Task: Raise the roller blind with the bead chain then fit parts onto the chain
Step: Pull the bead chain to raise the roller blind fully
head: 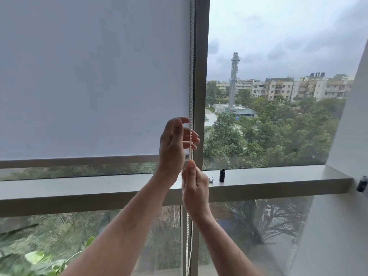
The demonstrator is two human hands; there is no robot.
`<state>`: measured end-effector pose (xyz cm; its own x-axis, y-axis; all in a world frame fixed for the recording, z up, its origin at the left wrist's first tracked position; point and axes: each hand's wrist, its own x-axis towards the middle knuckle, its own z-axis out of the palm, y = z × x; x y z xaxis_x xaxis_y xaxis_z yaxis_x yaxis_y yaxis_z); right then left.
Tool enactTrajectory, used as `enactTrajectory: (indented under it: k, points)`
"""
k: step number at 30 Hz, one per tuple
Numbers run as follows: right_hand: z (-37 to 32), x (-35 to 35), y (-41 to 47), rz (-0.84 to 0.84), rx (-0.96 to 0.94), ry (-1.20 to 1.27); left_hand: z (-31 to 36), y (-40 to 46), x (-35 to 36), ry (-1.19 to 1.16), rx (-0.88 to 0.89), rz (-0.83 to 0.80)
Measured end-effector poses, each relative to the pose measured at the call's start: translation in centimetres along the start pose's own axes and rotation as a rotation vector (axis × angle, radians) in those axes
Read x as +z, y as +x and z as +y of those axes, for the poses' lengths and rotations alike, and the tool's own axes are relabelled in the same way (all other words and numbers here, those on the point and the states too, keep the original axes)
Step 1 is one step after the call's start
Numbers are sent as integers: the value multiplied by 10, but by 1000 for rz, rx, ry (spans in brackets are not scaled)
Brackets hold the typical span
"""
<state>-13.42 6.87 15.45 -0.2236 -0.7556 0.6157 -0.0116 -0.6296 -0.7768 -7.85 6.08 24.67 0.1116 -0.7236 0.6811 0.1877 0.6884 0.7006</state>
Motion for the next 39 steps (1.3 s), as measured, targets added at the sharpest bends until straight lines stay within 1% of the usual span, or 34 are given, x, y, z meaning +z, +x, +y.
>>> enactTrajectory:
  k: [2,4,7,9,10,12,14,16,18,21,22,24,26,28,31,32,36,37,39]
  points:
    - [3,-1,-1,-42,21,32,9,9,13,-47,-18,-32]
    - [6,-3,4,-91,63,97,8,10,22,-35,-38,25]
    - [12,-10,13,-201,99,96,4,8,28,6,32,125]
    - [17,-17,17,-285,133,43,2,6,27,65,87,138]
    - [18,-21,20,-292,150,20,1,4,25,99,108,135]
    - [13,-29,35,-231,179,36,-7,-5,21,126,114,119]
    - [-4,-31,55,-164,173,46,-24,-22,14,110,72,103]
    - [-31,-27,74,-183,129,71,-42,-41,6,114,-2,95]
    - [-58,-19,89,-224,79,162,-57,-55,-3,116,-75,90]
    - [-95,1,105,-279,60,293,-66,-64,-8,142,-81,85]
    - [-103,8,108,-262,67,322,-66,-64,-7,163,-70,84]
    - [-111,20,111,-144,66,303,-66,-63,-6,205,-56,91]
    - [-109,25,108,-44,0,296,-66,-63,-5,225,-59,93]
    - [-106,25,104,-8,-67,317,-64,-63,-7,232,-55,77]
    - [-103,21,99,35,-135,240,-61,-61,-11,151,-93,27]
    - [-100,19,97,48,-145,220,-60,-59,-13,140,-102,33]
    - [-77,17,73,36,-153,154,-49,-35,-23,164,-190,147]
    - [-69,17,65,26,-141,162,-43,-26,-24,156,-187,141]
    - [-54,17,50,-9,-105,195,-27,-8,-21,148,-124,118]
